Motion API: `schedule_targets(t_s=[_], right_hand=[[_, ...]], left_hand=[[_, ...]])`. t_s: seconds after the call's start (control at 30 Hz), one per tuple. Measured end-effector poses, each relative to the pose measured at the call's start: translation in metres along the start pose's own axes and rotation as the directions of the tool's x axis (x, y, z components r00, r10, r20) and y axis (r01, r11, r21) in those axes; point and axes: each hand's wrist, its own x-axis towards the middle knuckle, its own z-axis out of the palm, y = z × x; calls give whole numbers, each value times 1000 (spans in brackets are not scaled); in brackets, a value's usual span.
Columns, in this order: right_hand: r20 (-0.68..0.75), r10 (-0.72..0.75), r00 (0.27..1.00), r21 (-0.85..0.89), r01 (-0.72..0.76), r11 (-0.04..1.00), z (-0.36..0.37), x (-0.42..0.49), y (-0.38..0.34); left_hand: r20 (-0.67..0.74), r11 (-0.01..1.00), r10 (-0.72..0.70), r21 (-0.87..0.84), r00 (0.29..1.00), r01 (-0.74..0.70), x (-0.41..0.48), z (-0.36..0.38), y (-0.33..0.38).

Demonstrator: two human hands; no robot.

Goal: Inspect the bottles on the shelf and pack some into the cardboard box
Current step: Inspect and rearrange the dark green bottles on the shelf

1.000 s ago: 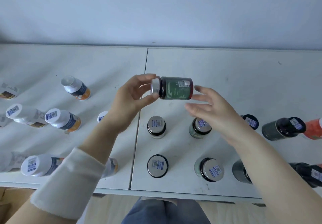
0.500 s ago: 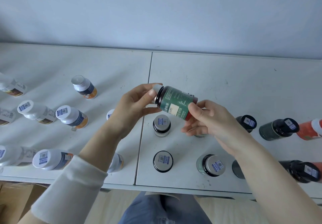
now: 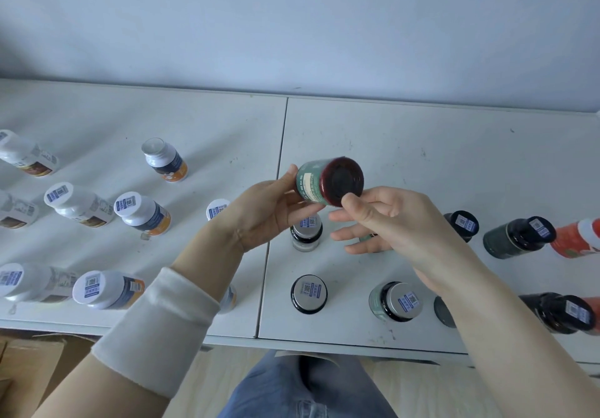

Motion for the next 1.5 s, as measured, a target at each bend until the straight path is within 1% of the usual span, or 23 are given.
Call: schedule_targets(t_s=[0.1, 0.2, 0.23, 0.27, 0.33, 0.4, 0.47, 0.53, 0.57, 0.6, 0.63, 0.7, 0.77, 0.8, 0.87, 0.93, 1.0, 1.07, 1.17, 1.23, 1.3, 1.4, 1.5], right_hand=[[19, 16, 1000, 54, -17, 998, 0, 0, 4], [-11, -19, 1000, 102, 20, 995, 0, 2, 13], [-41, -52, 998, 88, 55, 995, 0, 3, 15], [-79, -100, 992, 39, 103, 994, 1, 3, 18], [-141, -214, 967, -78, 205, 976, 4, 3, 21], [-157, -309, 938, -108, 295, 949, 8, 3, 24], [-124, -313, 942, -26, 313, 950, 9, 2, 28], [-57, -232, 971, 174, 238, 956, 8, 1, 28], [-36, -197, 980, 269, 199, 942, 6, 1, 29], [-31, -190, 981, 315, 190, 930, 5, 1, 30], [-46, -207, 977, 314, 211, 926, 4, 0, 30], [-115, -291, 950, 198, 309, 930, 7, -1, 28], [-128, -364, 923, 101, 377, 921, 11, -2, 27], [-125, -369, 921, 95, 381, 920, 12, -2, 27], [-128, -308, 943, 115, 323, 939, 12, -1, 28], [-135, -256, 957, 99, 271, 958, 10, -1, 29], [-148, -268, 952, 103, 285, 953, 8, -1, 30], [-161, -329, 930, 98, 347, 933, 9, -1, 29], [-200, -393, 898, 58, 411, 910, 13, 0, 31], [-187, -421, 887, 39, 435, 900, 15, 0, 31], [-153, -403, 902, 83, 418, 905, 17, -2, 29], [-133, -297, 945, 174, 318, 932, 15, -3, 26], [-81, -236, 968, 163, 247, 955, 12, -3, 26]], left_hand=[[69, 977, 157, 134, 985, -165, -7, -4, 10], [190, 927, 284, 196, 940, -320, -15, -6, 20], [219, 914, 309, 202, 925, -353, -17, -6, 21], [228, 905, 324, 207, 918, -371, -20, -5, 21], [204, 897, 343, 219, 917, -384, -25, -3, 18], [169, 870, 397, 245, 902, -428, -28, 0, 14], [161, 843, 460, 229, 873, -487, -31, 0, 11], [196, 830, 489, 196, 850, -522, -36, 0, 9], [228, 827, 488, 186, 842, -530, -38, -1, 8], [252, 830, 479, 182, 841, -528, -40, -1, 7], [257, 839, 461, 186, 849, -512, -42, -1, 6], [230, 851, 422, 233, 877, -471, -43, -3, 4], [193, 836, 431, 283, 881, -471, -42, -5, 2], [184, 828, 450, 282, 874, -486, -42, -6, 1], [198, 812, 491, 248, 848, -528, -44, -8, 1], [259, 779, 525, 238, 811, -581, -46, -9, 1], [302, 763, 532, 234, 791, -603, -47, -12, 1], [304, 767, 520, 246, 798, -593, -46, -14, 1], [248, 808, 471, 263, 847, -527, -47, -14, 0], [216, 811, 471, 273, 855, -517, -47, -16, -2], [209, 774, 514, 306, 832, -554, -48, -19, -1], [253, 749, 527, 312, 811, -584, -52, -21, 3], [302, 748, 499, 322, 812, -580, -56, -22, 5]])
